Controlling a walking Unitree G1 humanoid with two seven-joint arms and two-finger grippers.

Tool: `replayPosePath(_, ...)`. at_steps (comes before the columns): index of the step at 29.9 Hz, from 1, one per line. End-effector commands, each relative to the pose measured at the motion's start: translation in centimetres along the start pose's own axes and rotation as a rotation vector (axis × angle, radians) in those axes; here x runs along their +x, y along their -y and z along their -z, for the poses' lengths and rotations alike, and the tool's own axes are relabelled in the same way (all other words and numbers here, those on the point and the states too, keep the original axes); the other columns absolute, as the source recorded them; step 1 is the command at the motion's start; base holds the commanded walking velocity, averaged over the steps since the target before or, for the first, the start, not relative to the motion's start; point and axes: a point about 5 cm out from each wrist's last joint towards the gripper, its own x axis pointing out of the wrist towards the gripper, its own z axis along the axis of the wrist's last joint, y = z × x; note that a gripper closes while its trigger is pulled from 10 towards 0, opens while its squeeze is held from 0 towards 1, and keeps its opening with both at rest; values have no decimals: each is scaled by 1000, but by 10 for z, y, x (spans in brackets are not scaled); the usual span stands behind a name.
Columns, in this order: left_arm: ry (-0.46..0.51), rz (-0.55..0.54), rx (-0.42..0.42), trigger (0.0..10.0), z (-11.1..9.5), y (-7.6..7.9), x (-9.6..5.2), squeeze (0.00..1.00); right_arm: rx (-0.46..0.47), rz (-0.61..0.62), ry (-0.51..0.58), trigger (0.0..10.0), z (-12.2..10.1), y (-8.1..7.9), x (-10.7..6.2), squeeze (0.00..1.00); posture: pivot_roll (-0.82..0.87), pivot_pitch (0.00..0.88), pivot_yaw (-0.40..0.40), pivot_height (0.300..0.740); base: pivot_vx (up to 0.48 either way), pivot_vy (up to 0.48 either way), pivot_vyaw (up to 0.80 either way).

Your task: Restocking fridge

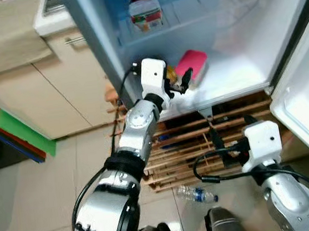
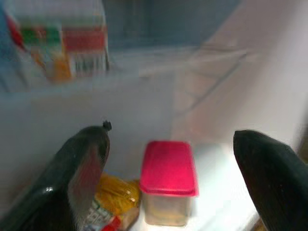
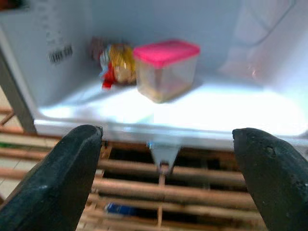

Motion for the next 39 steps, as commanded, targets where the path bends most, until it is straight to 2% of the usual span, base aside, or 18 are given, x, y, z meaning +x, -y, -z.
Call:
replayPosePath(1, -58, 98, -22, 10000, 4, 4, -21, 0, 37, 31, 13, 10000, 2, 3, 3, 78, -221, 0, 144, 740, 0, 0, 0)
replayPosePath(2, -78, 133, -34, 10000, 6, 7, -29, 0, 45, 45, 14, 10000, 3, 5, 5, 78, -216, 0, 142, 740, 0, 0, 0)
replayPosePath(3, -78, 133, -34, 10000, 6, 7, -29, 0, 45, 45, 14, 10000, 3, 5, 5, 78, -216, 0, 142, 740, 0, 0, 0)
replayPosePath(4, -155, 127, -61, 10000, 20, 7, -53, 0, 35, 99, 2, 10000, 9, 12, 7, 78, -186, 0, 126, 740, 0, 0, 0)
replayPosePath(7, -216, 101, -63, 10000, 31, 7, -79, 0, 7, 179, -34, 10000, 18, 24, 9, 78, -170, 0, 114, 740, 0, 0, 0)
replayPosePath(9, -212, 13, -9, 10000, 30, -1, -100, 0, 7, 212, -42, 10000, 20, 31, 8, 78, -162, 0, 112, 740, 0, 0, 0)
replayPosePath(12, -185, -154, 66, 10000, 23, -17, -116, 0, -1, 213, -44, 10000, 23, 34, 9, 75, -161, 0, 107, 740, 0, 0, 0)
replayPosePath(15, -150, -320, 43, 10000, 14, -28, -131, 0, 13, 236, -49, 10000, 26, 37, 7, 75, -160, 0, 94, 740, 0, 0, 0)
replayPosePath(17, -140, -345, 64, 10000, 10, -28, -128, 0, 25, 251, -54, 10000, 28, 39, 6, 78, -159, 0, 86, 740, 0, 0, 0)
replayPosePath(18, -131, -352, 62, 10000, 8, -29, -119, 0, 38, 269, -55, 10000, 29, 40, 5, 75, -163, 0, 80, 740, 0, 0, 0)
replayPosePath(23, -131, -367, 46, 10000, 7, -29, -110, 0, 57, 293, -66, 10000, 32, 44, 5, 75, -182, 0, 81, 740, -73, 0, 0)
replayPosePath(30, -138, -373, 26, 10000, 7, -29, -104, 0, 58, 290, -58, 10000, 31, 46, 9, 78, -194, 0, 86, 740, -421, 0, 0)
replayPosePath(39, -151, -346, 24, 10000, 10, -28, -97, 0, 56, 248, -95, 10000, 41, 40, 7, 78, -192, 0, 86, 740, -391, 0, 0)
